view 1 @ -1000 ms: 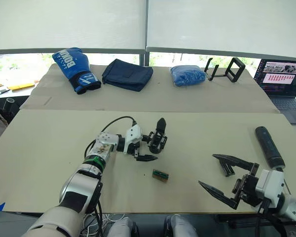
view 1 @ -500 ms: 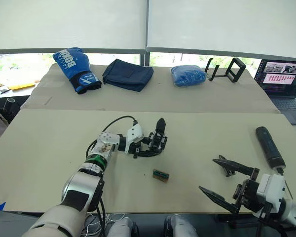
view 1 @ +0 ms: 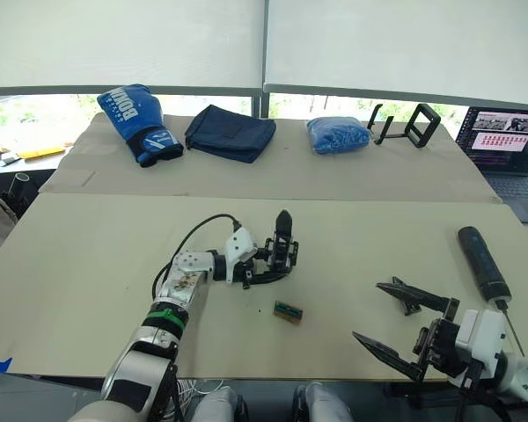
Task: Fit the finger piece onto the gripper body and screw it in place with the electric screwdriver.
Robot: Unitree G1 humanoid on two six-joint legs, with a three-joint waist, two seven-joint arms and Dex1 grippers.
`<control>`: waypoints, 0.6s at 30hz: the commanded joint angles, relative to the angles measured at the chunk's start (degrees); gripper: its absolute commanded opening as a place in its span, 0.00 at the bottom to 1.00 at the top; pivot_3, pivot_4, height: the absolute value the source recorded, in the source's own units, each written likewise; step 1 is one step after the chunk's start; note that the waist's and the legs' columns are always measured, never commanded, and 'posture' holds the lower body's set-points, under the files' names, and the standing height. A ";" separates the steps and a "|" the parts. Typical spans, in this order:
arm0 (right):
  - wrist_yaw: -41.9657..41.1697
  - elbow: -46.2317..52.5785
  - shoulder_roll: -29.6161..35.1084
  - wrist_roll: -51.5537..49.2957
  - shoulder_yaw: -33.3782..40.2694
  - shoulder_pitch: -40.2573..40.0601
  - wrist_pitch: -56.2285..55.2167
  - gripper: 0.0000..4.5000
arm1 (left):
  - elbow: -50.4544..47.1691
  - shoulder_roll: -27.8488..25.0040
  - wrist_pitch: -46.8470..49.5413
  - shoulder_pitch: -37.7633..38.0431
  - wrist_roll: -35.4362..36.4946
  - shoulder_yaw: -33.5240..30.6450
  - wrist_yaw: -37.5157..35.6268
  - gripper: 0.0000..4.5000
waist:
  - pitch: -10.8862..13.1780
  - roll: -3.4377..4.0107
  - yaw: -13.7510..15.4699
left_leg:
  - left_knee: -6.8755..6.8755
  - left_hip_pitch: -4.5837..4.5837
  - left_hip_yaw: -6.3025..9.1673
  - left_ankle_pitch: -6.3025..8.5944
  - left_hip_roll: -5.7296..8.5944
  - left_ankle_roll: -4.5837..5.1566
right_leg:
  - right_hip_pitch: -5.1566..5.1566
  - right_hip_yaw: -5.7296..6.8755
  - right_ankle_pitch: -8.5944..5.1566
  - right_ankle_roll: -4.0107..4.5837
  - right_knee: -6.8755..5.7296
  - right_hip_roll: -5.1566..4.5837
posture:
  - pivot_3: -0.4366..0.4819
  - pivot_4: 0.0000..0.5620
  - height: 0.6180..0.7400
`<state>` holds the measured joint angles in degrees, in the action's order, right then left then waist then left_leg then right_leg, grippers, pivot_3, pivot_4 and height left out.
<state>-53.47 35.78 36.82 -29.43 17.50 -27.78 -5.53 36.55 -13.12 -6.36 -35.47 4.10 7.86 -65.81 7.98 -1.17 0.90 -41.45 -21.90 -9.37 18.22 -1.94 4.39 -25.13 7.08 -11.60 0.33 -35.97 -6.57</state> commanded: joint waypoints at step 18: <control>0.33 2.87 0.29 -0.90 0.75 -1.48 0.75 1.00 | -4.66 -0.62 5.04 1.38 0.63 3.77 2.52 0.50 | -0.03 0.04 0.10 | 0.01 0.11 -0.01 -0.01 0.00 -0.02 | 0.08 -0.01 -0.01 -0.01 0.00 -0.02 | 0.48 0.27 1.00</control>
<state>-53.26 35.93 36.84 -29.42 17.50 -28.90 -5.28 31.88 -14.11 -2.15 -33.84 4.37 10.85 -62.71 7.96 -1.13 1.00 -41.44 -21.77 -9.38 18.21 -1.94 4.37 -25.04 7.07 -11.61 0.32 -35.96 -6.59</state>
